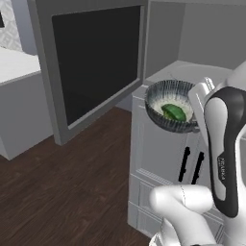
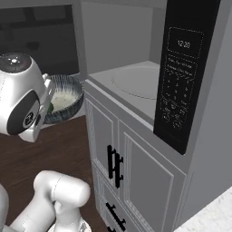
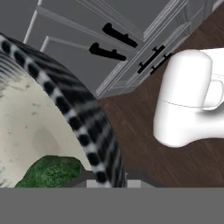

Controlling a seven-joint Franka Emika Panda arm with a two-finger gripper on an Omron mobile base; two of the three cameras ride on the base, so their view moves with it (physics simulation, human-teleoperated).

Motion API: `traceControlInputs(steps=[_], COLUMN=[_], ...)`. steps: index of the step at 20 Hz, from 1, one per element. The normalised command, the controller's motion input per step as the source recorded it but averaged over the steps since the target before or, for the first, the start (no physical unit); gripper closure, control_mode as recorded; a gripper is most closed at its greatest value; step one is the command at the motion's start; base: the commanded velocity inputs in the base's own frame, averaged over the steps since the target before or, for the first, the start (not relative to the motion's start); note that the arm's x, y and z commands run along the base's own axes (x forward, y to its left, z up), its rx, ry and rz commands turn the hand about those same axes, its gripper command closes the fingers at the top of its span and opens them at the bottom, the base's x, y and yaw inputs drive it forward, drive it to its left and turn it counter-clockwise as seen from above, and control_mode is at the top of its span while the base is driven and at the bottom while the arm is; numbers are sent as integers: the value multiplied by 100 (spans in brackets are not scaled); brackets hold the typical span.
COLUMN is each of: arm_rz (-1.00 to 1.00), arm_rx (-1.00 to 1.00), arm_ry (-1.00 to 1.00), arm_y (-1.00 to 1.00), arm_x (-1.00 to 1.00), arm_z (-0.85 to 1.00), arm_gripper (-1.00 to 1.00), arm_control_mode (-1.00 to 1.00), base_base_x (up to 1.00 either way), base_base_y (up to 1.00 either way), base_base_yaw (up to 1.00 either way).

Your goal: Pick the broccoli from the sink and place it in the bowl. Then pick the bowl and place it in the microwave. Then close the microwave door and press the start button.

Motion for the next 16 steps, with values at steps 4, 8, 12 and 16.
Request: traceControlInputs(steps=[4,8,12,16], arm_rz=[-8,-24,-16,0], arm_rx=[0,0,0,0], arm_ry=[0,-6,-9,-12], arm_y=[-12,0,-8,-41], arm_x=[-20,0,0,7], arm_z=[10,21,40,37], arm_gripper=[100,100,100,100], arm_control_mode=[-100,-100,-100,-100], base_base_x=[0,0,0,0], base_base_y=[0,0,0,0], base_base_yaw=[0,0,0,0])
